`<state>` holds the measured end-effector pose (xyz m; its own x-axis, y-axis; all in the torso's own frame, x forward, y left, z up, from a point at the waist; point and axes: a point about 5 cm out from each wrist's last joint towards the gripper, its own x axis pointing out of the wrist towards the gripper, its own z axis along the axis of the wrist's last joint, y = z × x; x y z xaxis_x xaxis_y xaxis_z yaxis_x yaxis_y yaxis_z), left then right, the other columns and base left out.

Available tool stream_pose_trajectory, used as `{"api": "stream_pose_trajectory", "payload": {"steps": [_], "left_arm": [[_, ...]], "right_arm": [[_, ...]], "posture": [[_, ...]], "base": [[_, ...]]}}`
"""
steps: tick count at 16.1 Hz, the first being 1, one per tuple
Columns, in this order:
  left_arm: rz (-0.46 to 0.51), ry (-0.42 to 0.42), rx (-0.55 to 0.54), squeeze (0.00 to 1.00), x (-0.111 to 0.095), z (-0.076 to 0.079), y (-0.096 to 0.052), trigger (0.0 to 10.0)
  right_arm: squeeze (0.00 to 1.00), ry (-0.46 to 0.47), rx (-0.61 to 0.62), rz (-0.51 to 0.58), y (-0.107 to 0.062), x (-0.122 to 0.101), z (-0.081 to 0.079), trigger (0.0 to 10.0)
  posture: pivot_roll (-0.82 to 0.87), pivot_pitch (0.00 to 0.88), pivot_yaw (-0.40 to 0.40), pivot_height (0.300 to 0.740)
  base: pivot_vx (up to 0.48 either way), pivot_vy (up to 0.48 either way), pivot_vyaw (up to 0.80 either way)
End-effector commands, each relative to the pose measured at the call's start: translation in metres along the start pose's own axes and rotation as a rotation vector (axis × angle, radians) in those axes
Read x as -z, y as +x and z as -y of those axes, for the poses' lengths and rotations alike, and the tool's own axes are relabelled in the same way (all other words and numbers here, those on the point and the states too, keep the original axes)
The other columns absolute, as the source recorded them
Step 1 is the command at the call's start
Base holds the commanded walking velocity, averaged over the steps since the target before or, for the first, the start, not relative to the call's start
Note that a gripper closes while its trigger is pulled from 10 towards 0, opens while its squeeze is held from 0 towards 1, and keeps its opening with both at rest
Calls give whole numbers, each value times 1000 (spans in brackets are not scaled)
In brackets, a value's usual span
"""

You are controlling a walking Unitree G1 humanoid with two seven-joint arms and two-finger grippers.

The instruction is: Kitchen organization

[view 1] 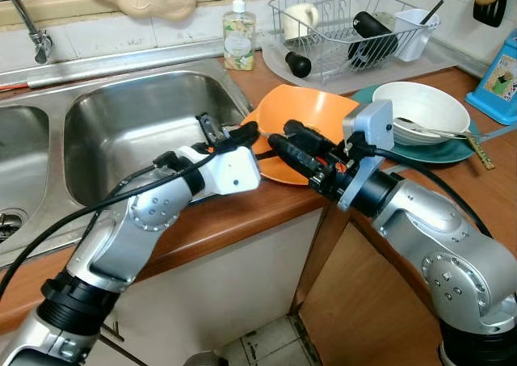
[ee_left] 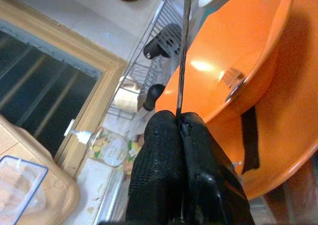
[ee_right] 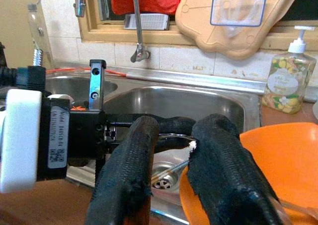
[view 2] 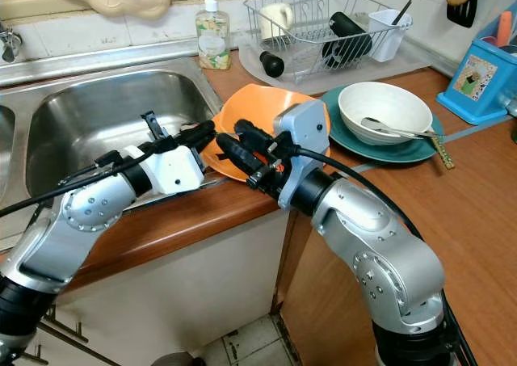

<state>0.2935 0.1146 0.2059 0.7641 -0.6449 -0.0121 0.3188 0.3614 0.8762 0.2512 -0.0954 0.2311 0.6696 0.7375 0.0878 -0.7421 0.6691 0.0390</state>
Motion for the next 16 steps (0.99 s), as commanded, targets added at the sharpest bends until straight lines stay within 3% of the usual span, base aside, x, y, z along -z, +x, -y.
{"api": "stream_pose_trajectory", "payload": {"steps": [1,4,5,7,9,10,11,12,13,16], "left_arm": [[-49,15,-41,0,11,-13,-2,0],[-107,19,-62,0,25,-21,-5,0],[-156,29,-57,0,37,-24,-6,0],[-344,34,4,0,83,-31,-7,0],[-423,25,36,0,100,-33,-5,0],[-487,13,63,0,112,-34,-3,667],[-506,10,73,0,115,-34,-2,667],[-568,-12,97,0,128,-33,1,3137],[-610,-42,146,0,135,-26,2,10000],[-690,-75,239,0,146,-11,2,10000]], "right_arm": [[0,-31,-2,17,1,-5,-1,10000],[0,-44,2,8,0,-4,-1,10000],[0,-48,-3,-4,-1,-3,-1,10000],[0,-73,-30,-48,-3,1,-2,10000],[0,-87,-46,-69,-4,2,-3,10000],[0,-103,-54,-93,-5,4,-3,10000],[0,-108,-56,-100,-5,5,-3,10000],[0,-131,-61,-119,-6,7,-3,10000],[0,-140,-63,-127,-6,9,-4,10000],[0,-155,-75,-142,-6,11,-5,10000]], "posture": [[-32,0,29,740],[-35,0,31,740],[-36,0,31,740],[-50,0,33,740],[-51,0,34,740],[-53,0,38,740],[-53,0,38,740],[-53,0,38,740],[-54,0,40,740],[-58,0,42,740]], "base": [[0,0,0],[0,0,0],[0,0,0],[0,0,0],[0,0,0],[0,0,0],[0,0,0],[0,0,0],[0,0,0],[0,0,0]]}}
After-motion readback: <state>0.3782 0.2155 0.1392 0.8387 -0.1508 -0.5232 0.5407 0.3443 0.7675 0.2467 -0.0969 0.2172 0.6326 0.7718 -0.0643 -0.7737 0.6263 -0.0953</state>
